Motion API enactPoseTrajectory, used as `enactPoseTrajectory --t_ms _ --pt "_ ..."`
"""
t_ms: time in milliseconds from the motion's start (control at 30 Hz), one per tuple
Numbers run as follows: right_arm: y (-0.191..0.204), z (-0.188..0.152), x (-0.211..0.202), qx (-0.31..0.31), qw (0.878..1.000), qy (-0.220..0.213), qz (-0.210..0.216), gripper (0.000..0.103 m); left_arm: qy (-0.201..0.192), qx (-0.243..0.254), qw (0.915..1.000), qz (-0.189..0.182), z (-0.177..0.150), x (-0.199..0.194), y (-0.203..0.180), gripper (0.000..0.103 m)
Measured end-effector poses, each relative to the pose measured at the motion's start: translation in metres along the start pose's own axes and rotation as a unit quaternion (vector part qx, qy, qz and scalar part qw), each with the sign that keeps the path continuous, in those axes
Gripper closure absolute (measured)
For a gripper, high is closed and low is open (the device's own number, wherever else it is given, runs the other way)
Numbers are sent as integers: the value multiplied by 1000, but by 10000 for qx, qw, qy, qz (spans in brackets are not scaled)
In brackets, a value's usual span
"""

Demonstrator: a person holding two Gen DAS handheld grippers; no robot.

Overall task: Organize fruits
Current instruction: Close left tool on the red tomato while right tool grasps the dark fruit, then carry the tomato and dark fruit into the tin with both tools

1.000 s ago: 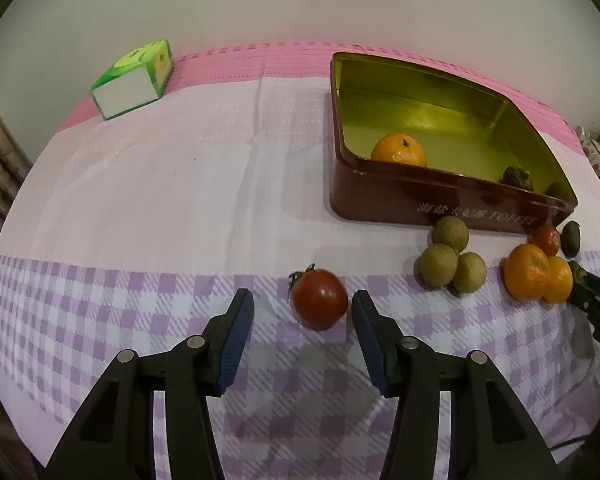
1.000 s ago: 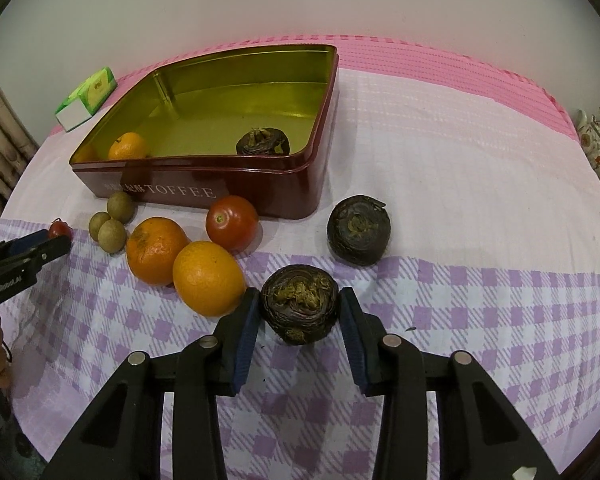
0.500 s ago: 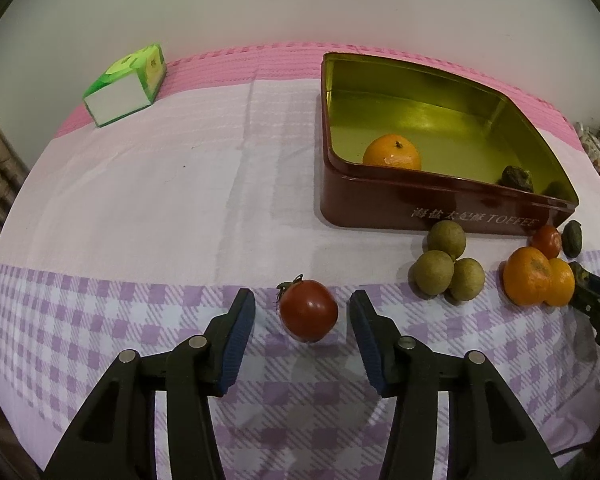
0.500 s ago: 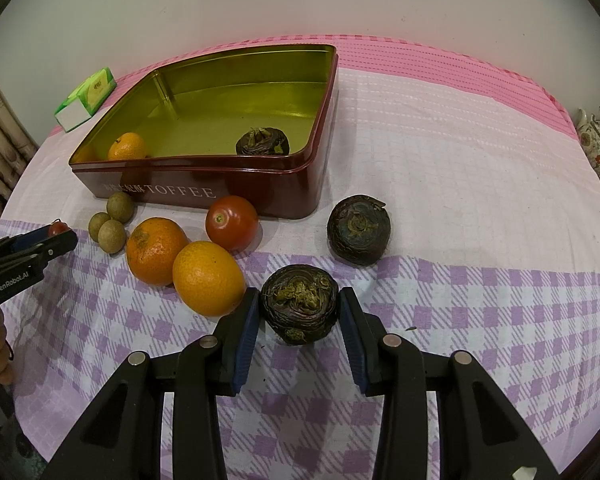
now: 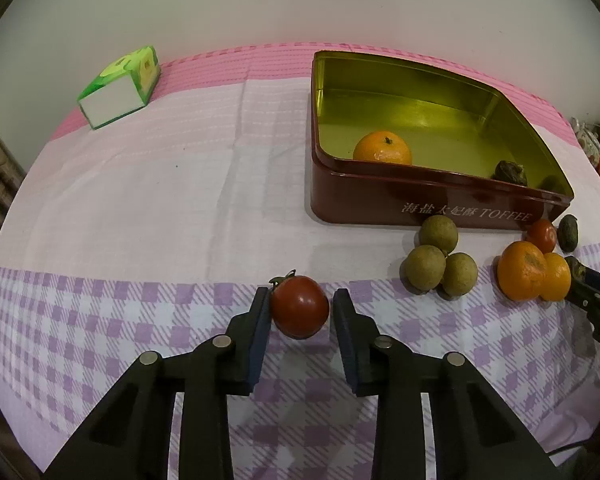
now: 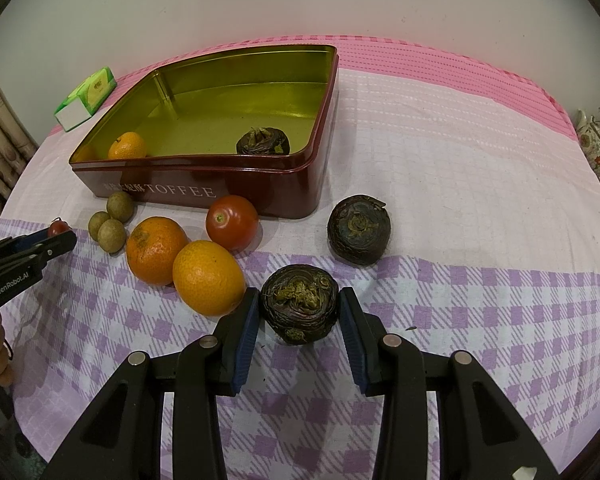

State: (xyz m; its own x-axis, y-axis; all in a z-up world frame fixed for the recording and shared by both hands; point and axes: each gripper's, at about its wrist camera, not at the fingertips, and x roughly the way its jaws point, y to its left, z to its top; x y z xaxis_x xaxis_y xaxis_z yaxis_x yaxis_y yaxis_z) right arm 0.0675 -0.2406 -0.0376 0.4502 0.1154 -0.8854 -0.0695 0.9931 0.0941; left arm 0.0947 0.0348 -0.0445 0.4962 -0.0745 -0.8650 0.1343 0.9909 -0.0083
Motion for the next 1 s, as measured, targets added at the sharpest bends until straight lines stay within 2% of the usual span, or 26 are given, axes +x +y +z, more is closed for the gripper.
enactPoseTrajectory --t_ms 1000 --pt "0 -1 -8 13 10000 -43 -3 67 -199 17 9995 -256 4 -26 -4 74"
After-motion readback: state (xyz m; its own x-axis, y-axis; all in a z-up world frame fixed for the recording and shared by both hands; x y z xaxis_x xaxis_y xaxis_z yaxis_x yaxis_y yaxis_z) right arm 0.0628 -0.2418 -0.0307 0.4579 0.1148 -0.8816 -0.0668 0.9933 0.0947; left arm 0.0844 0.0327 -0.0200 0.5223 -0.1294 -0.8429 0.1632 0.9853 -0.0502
